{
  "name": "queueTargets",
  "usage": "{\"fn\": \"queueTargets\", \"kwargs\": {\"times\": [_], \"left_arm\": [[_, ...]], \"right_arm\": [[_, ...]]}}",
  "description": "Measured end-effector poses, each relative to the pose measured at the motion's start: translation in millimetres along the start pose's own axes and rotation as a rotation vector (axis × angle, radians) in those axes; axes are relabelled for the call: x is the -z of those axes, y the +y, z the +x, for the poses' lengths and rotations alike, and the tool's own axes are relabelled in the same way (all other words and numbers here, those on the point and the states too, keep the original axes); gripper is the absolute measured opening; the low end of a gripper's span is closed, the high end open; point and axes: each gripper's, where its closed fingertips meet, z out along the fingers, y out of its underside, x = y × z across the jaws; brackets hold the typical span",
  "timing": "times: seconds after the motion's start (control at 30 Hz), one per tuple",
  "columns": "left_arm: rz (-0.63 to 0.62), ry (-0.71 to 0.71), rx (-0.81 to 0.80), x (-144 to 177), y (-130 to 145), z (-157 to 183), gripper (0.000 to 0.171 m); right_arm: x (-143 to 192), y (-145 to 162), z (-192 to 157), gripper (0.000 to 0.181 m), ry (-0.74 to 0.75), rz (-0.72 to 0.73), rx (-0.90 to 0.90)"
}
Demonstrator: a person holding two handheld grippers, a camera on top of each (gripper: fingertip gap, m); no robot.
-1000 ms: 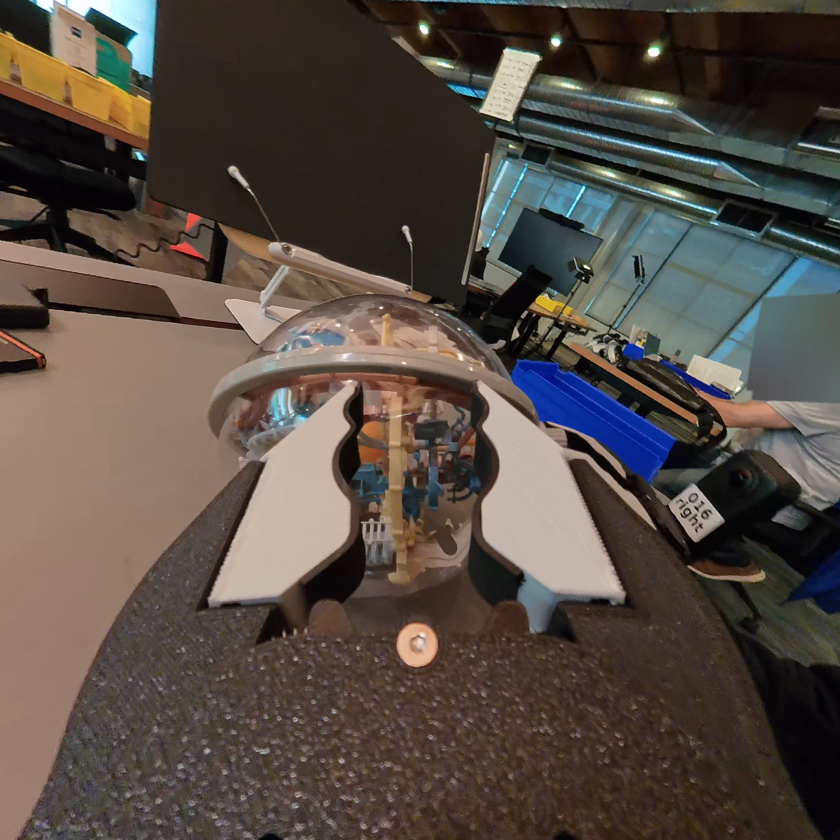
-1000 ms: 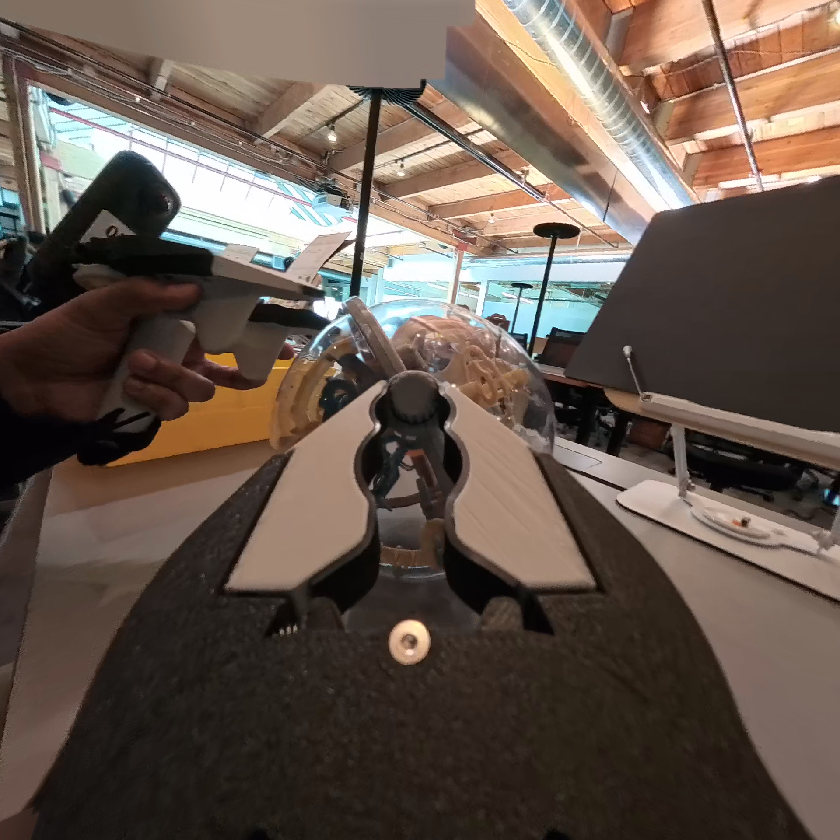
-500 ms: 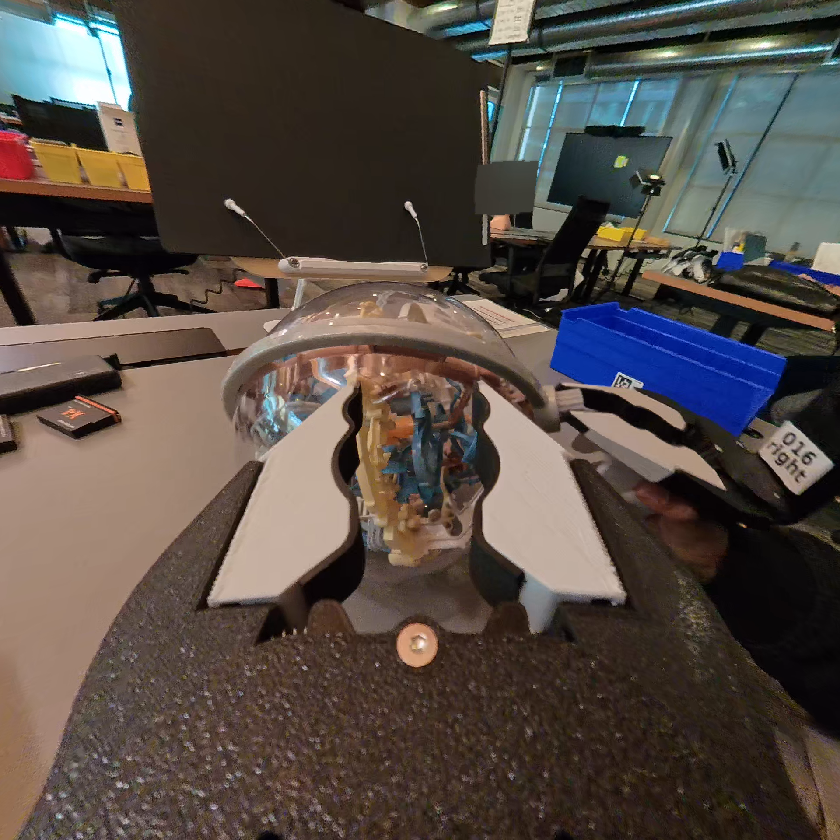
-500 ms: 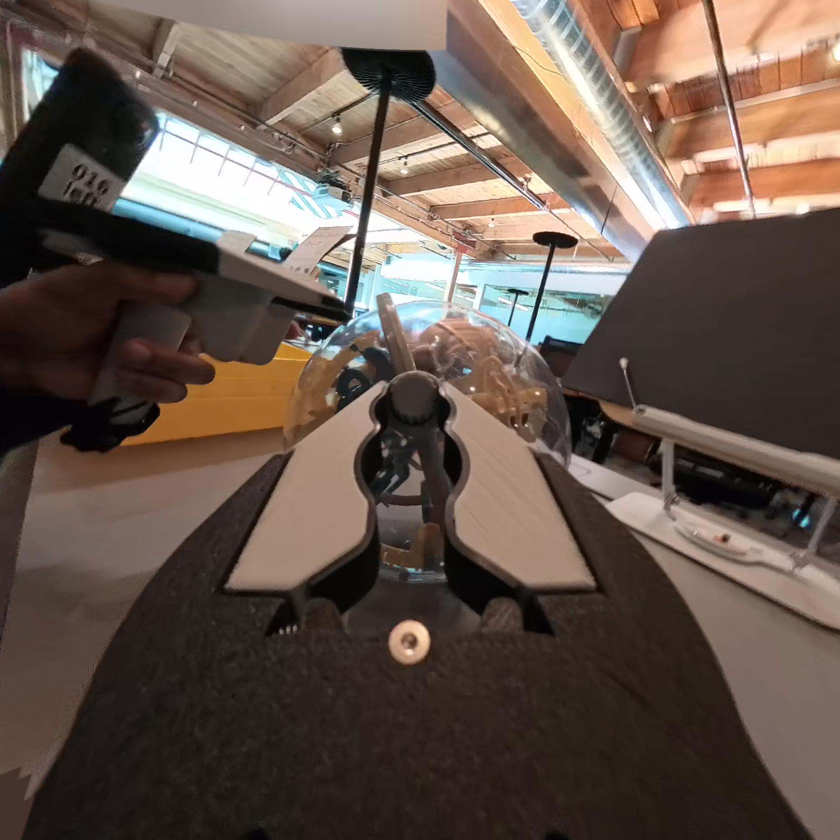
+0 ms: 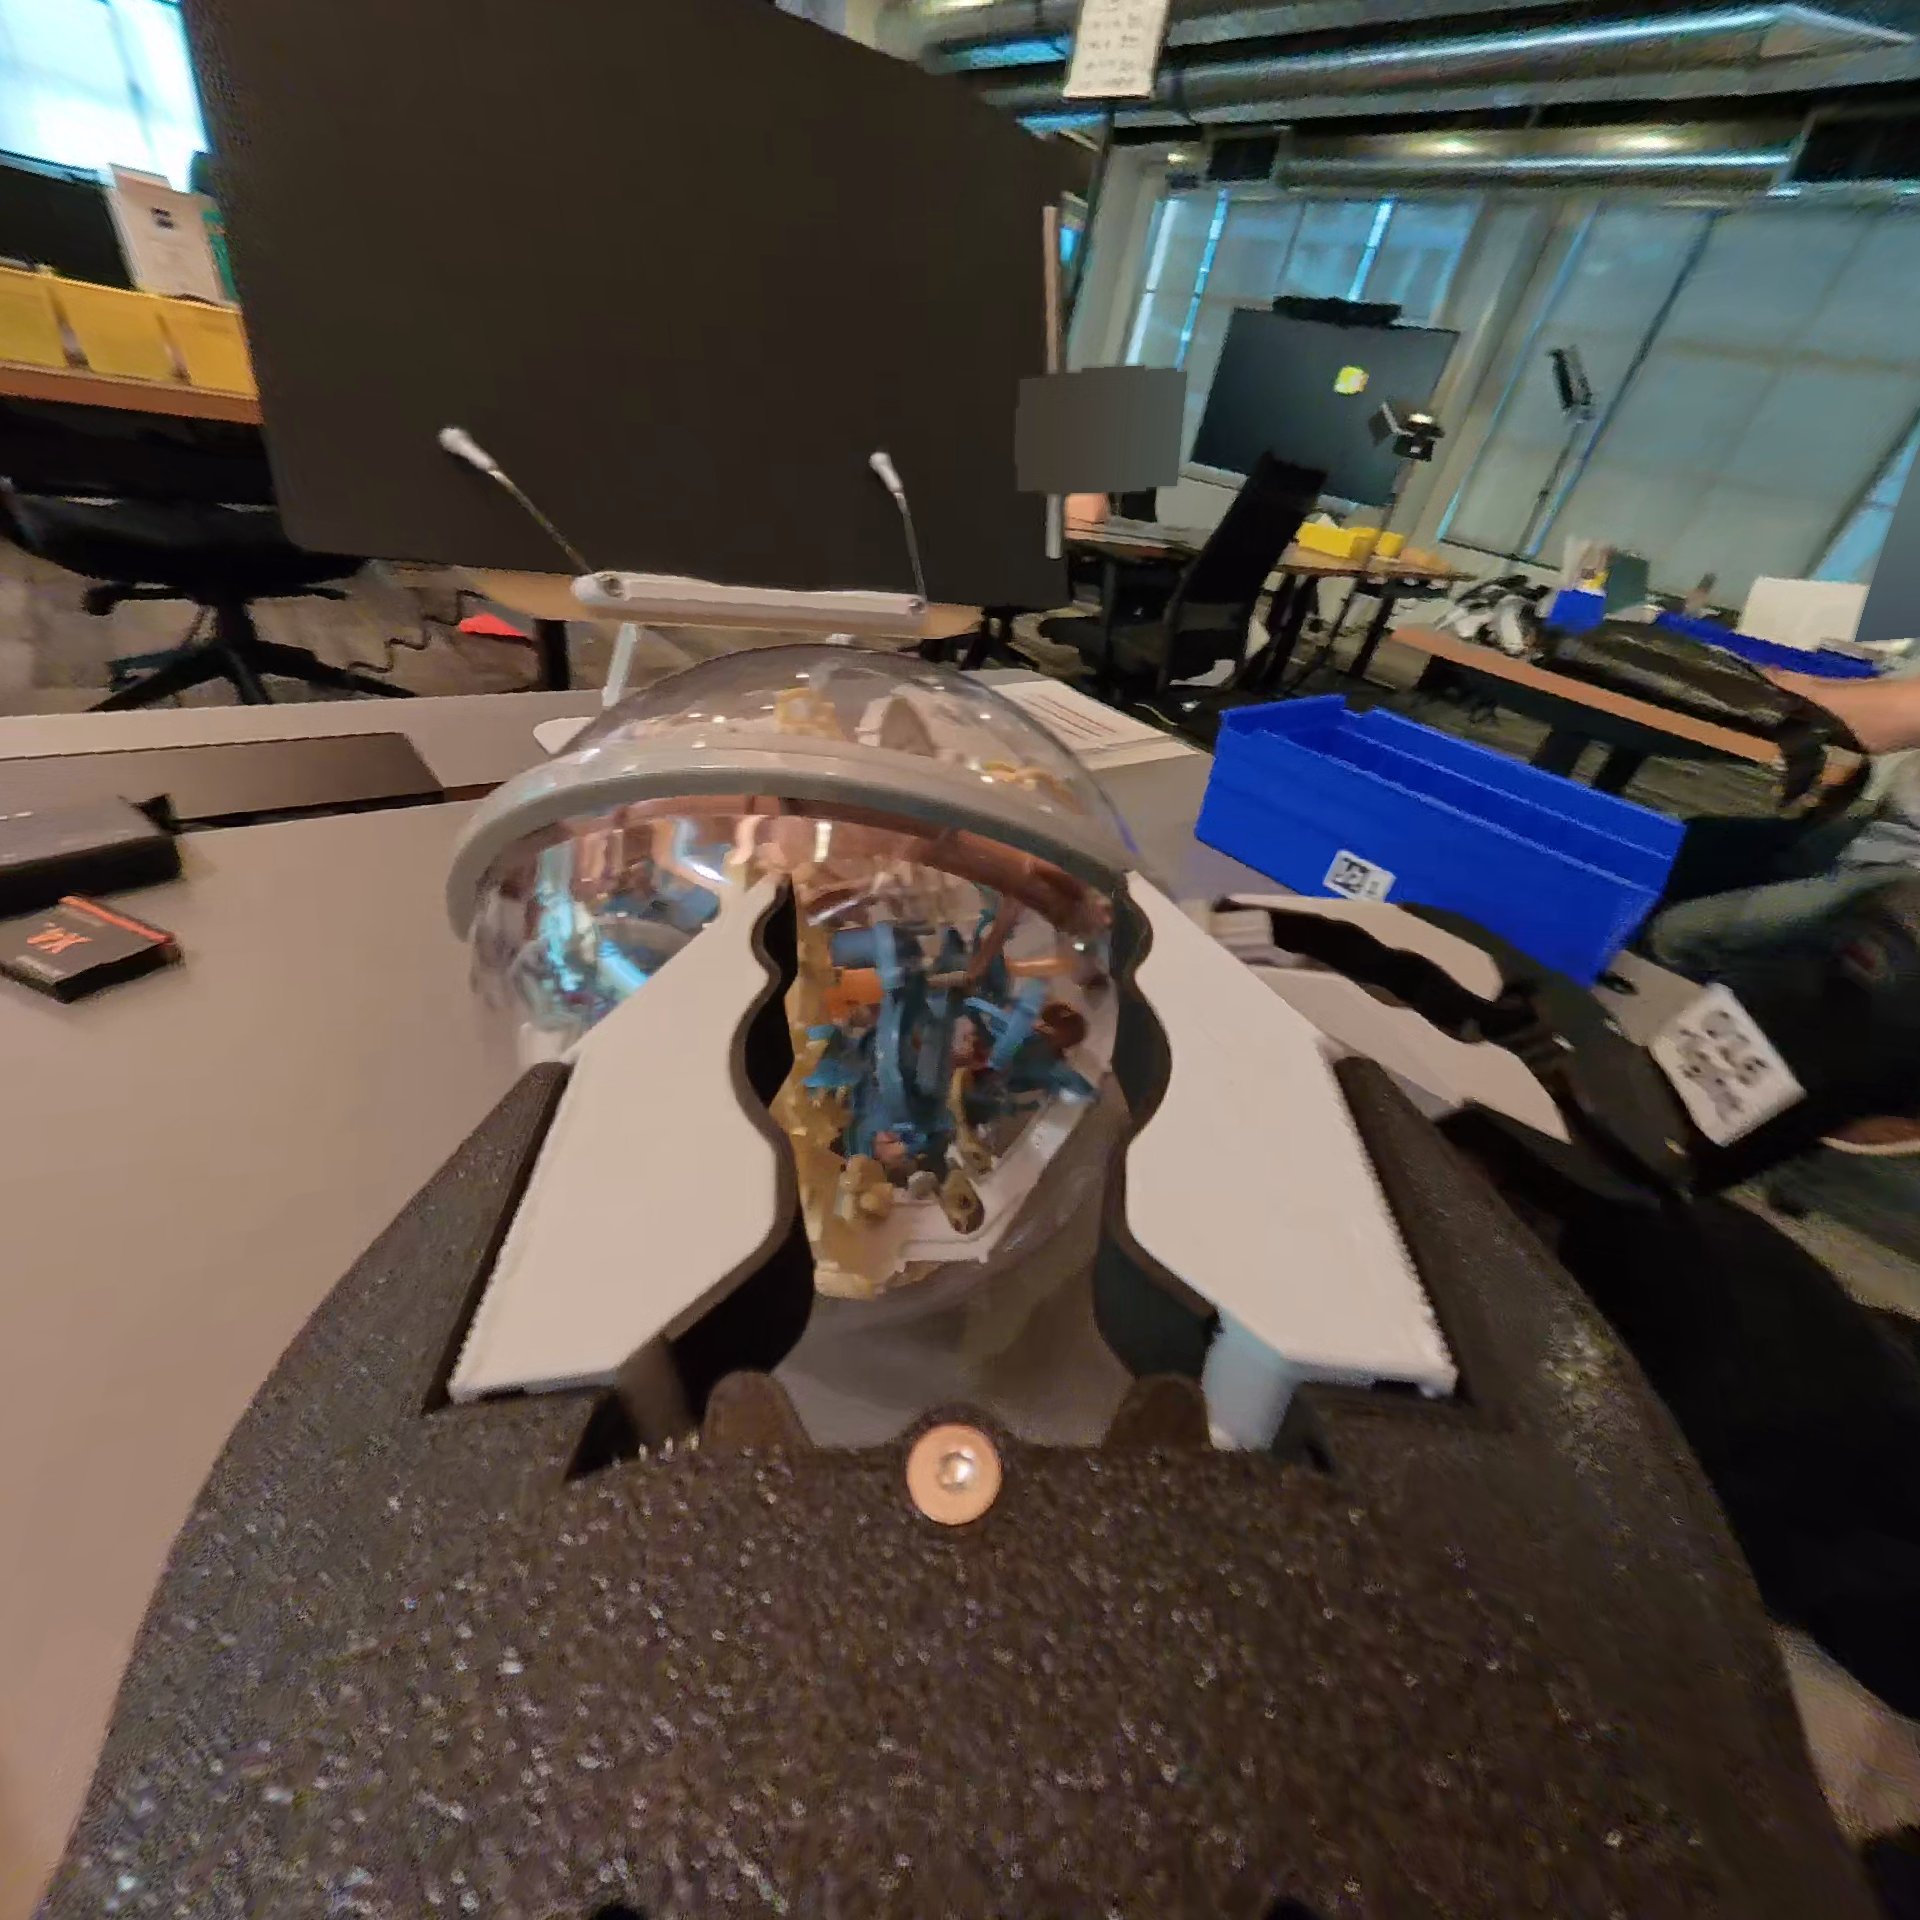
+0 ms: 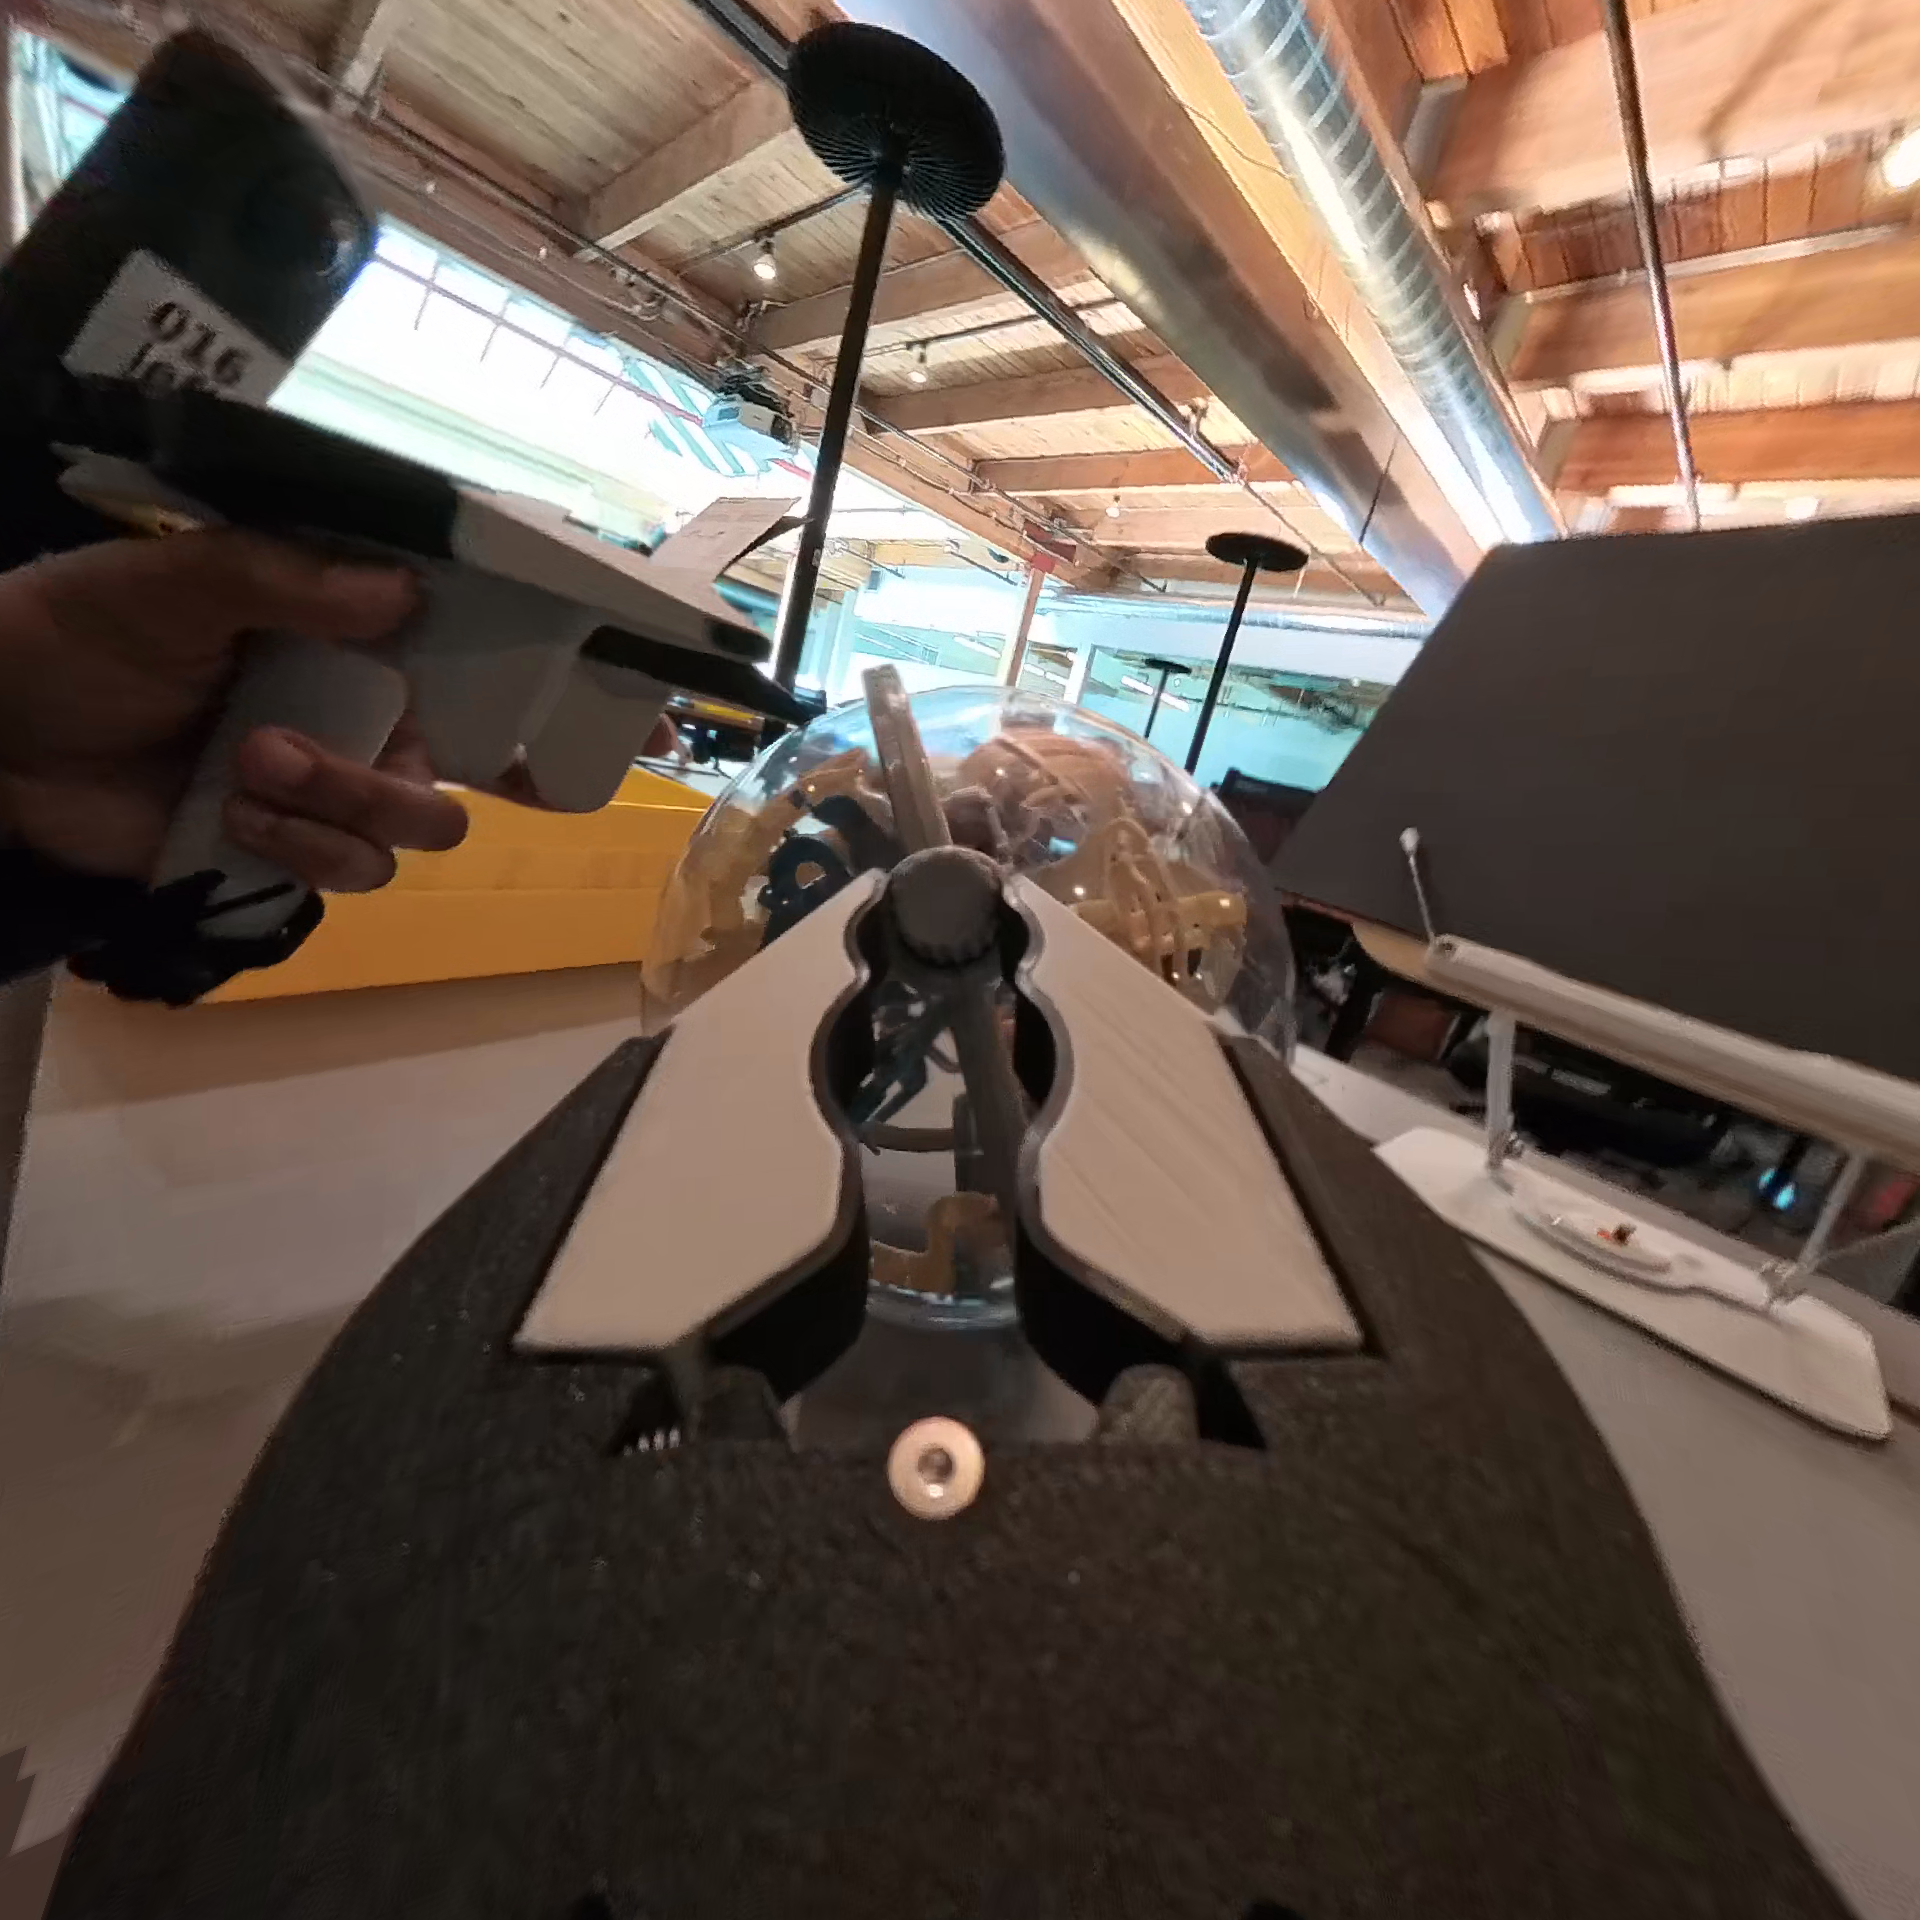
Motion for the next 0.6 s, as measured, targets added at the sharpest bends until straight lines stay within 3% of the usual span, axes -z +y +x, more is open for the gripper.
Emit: {"fn": "queueTargets", "kwargs": {"times": [0.1, 0.2, 0.33, 0.47, 0.6], "left_arm": [[0.037, 0.043, -0.004, 1, -7, 13, 0.057], [0.052, 0.026, -0.111, 2, -10, 20, 0.057], [-0.083, 0.034, -0.147, -2, 9, 27, 0.057], [-0.073, 0.045, 0.005, -1, 4, 25, 0.056], [-0.061, 0.012, 0.039, -1, 3, 19, 0.056]], "right_arm": [[1, 2, 11, 0.017, 0.000, -0.014, -0.130], [1, 2, 10, 0.017, -0.008, -0.015, -0.136], [0, 0, -3, 0.017, -0.003, -0.004, 0.006], [0, -1, -22, 0.017, -0.026, 0.007, 0.182], [-3, -1, -45, 0.018, -0.054, 0.018, 0.364]]}}
